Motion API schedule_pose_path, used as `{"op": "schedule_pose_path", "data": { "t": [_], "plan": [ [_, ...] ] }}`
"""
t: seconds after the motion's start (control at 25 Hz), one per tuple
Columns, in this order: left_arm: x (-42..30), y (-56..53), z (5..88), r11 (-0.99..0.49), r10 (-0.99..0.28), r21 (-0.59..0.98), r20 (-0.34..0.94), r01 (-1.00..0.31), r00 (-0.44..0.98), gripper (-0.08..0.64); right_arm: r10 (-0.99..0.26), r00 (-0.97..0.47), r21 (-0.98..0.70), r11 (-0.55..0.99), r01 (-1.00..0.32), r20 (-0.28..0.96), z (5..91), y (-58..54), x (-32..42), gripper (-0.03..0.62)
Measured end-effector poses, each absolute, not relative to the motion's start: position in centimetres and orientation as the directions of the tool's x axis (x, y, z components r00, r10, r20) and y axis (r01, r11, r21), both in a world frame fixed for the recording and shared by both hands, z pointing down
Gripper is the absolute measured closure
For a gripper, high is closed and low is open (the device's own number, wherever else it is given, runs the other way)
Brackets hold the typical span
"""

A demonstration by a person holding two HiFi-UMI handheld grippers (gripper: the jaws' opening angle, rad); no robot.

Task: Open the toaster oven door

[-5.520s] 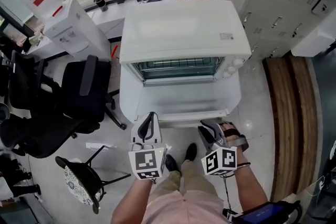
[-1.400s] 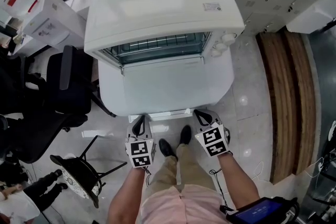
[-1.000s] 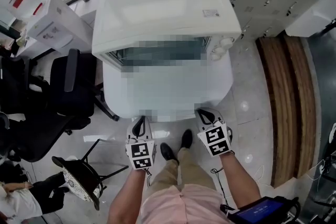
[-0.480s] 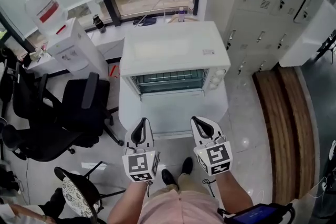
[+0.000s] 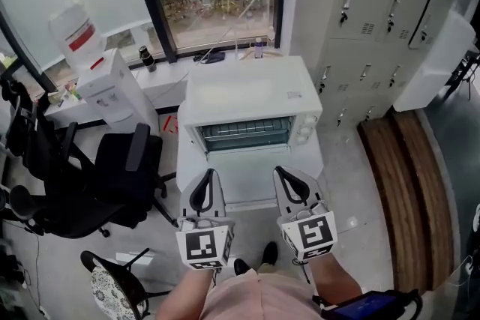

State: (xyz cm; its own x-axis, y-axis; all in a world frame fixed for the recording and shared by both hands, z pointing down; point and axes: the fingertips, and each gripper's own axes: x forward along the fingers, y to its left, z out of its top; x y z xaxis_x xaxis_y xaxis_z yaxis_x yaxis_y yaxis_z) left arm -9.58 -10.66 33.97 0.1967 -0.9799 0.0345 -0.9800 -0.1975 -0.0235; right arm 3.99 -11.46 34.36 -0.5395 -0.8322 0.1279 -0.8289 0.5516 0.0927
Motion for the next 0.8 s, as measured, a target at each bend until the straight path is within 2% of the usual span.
{"op": "schedule_pose_path", "data": {
  "t": [0.64,0.8],
  "plan": [
    [-9.2,-10.3,33.0,-0.214,-0.977,-0.063,0.024,-0.975,0.213,0.548,-0.831,-0.546,0.103,0.556,-0.825,0.111,33.4,-11.2,3.7,0.591],
    [-9.0,-10.4,32.5,-0.218,-0.976,-0.052,-0.012,-0.974,0.219,0.548,-0.829,-0.548,0.108,0.558,-0.823,0.112,33.4,-11.1,3.5,0.592]
  ]
}}
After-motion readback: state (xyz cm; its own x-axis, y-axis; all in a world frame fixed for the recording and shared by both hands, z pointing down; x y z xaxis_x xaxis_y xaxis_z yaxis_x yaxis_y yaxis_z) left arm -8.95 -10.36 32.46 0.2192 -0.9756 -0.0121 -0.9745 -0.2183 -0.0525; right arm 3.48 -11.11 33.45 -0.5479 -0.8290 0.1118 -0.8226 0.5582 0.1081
